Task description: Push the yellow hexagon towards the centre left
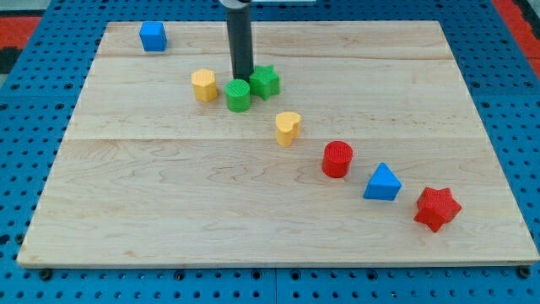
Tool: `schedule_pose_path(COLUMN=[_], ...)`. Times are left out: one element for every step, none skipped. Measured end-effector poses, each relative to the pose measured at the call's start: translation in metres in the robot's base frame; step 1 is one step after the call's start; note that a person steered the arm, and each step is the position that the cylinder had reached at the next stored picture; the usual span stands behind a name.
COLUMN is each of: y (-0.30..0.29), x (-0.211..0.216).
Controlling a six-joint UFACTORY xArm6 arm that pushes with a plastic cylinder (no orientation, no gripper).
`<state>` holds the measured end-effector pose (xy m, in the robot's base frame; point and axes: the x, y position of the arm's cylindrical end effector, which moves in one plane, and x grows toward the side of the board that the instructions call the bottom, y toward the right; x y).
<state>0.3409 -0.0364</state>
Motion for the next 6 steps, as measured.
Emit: schedule_pose_path(y=[-0.028, -0.041, -0.080, -0.082, -0.022, 0.020], x=[-0.026, -0.006, 0.007, 0.050, 0.042, 0.032])
